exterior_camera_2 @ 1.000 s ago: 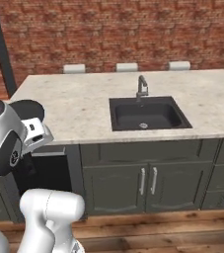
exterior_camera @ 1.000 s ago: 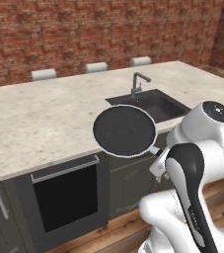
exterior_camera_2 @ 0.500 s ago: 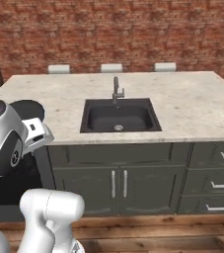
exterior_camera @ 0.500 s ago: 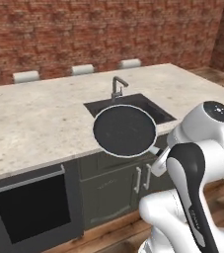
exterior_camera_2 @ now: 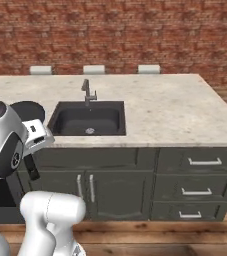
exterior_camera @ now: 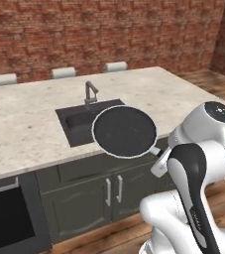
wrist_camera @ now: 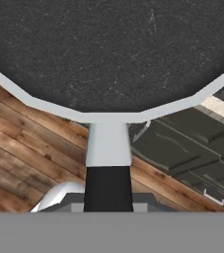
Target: Move the pot and pan from the stove into the sink.
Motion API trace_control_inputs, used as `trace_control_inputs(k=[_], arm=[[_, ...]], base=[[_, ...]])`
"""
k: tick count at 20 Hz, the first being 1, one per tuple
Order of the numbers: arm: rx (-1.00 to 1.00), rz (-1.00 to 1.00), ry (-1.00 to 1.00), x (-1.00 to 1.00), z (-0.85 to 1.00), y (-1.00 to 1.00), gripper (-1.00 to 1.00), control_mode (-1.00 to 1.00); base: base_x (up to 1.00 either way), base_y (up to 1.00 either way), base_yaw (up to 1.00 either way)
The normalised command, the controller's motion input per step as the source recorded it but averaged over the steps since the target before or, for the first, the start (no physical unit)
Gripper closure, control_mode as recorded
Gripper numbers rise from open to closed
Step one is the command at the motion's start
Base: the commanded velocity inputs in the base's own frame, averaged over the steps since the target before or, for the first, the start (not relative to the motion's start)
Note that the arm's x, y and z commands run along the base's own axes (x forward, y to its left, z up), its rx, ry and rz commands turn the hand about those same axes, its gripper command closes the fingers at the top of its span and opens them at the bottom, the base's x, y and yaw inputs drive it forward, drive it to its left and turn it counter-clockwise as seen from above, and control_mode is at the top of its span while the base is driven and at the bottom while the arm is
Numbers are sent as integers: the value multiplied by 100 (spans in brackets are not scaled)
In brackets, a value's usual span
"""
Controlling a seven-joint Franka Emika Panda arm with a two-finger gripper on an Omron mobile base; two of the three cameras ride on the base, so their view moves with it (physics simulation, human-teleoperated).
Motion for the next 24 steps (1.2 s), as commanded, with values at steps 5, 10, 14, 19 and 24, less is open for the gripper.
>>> trace_control_inputs(k=[5,10,14,19,24], arm=[[0,0,0,0,0,0,100,100],[0,0,0,0,0,0,100,100],[0,0,0,0,0,0,100,100],[0,0,0,0,0,0,100,100],[0,0,0,0,0,0,100,100]], base=[[34,-76,6],[20,-66,3],[4,-23,1],[43,1,0],[84,8,0]])
